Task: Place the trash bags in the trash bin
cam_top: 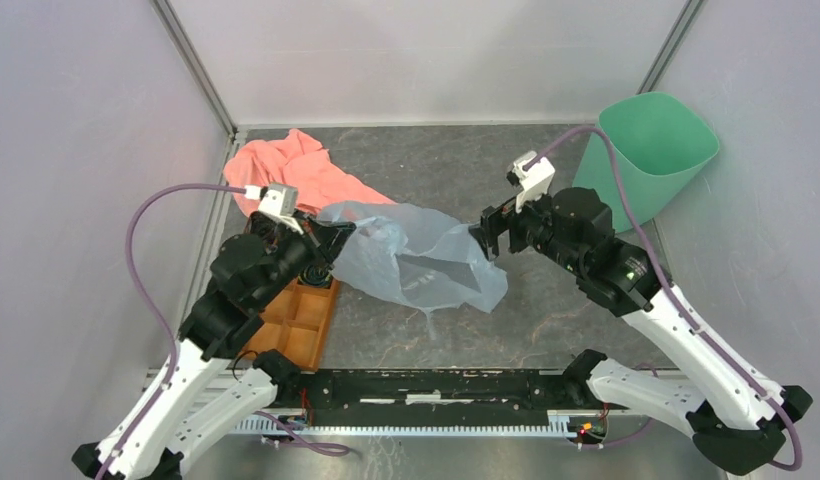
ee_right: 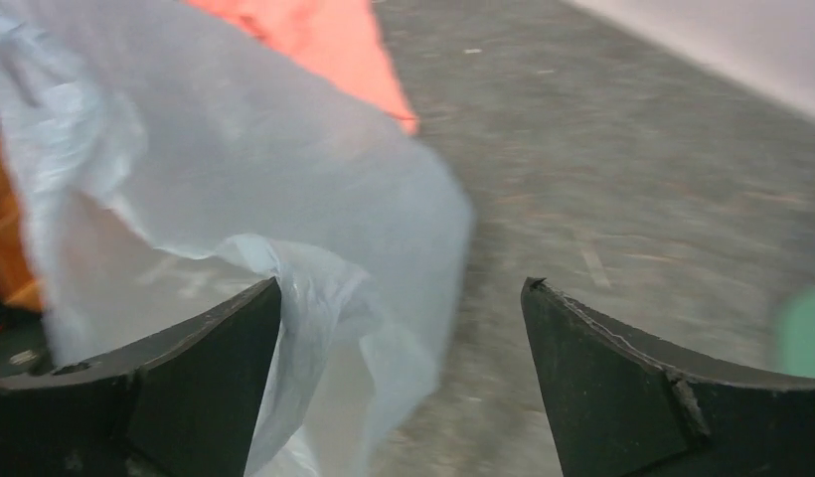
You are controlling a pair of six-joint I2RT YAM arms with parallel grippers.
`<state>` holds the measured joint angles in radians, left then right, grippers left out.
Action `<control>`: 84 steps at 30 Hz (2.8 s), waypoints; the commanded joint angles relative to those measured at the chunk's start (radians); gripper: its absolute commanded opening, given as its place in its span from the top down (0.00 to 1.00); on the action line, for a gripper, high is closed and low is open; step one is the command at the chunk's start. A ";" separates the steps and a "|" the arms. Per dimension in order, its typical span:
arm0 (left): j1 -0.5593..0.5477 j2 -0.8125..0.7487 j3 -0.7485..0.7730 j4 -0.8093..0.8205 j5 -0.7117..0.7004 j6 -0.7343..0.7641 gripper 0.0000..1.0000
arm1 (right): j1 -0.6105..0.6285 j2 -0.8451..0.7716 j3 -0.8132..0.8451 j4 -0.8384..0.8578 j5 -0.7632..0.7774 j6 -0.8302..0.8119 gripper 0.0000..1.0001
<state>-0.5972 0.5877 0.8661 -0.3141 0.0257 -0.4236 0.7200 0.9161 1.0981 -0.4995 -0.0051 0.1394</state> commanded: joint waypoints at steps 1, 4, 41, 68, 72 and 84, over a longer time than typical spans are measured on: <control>0.000 0.083 -0.032 0.033 -0.061 0.092 0.98 | -0.001 0.030 0.143 -0.170 0.390 -0.131 0.02; 0.000 0.090 -0.061 0.059 -0.059 0.114 0.98 | -0.002 0.048 0.196 -0.125 0.540 -0.175 0.02; -0.086 0.078 -0.161 0.100 -0.022 0.140 0.98 | -0.795 0.643 0.413 0.008 0.316 -0.297 0.43; -0.087 0.029 0.054 -0.095 -0.165 0.065 0.98 | -0.183 0.333 0.202 -0.139 -0.189 -0.054 1.00; -0.087 -0.013 0.043 -0.099 -0.152 0.017 0.98 | -0.052 0.383 0.244 -0.184 -0.121 -0.074 1.00; -0.087 -0.013 0.060 -0.147 -0.202 -0.015 0.98 | 0.092 0.400 0.386 -0.278 0.115 -0.077 0.46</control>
<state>-0.6811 0.5758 0.8837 -0.4454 -0.1329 -0.4141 0.7830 1.3602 1.4067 -0.7277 0.0135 0.0563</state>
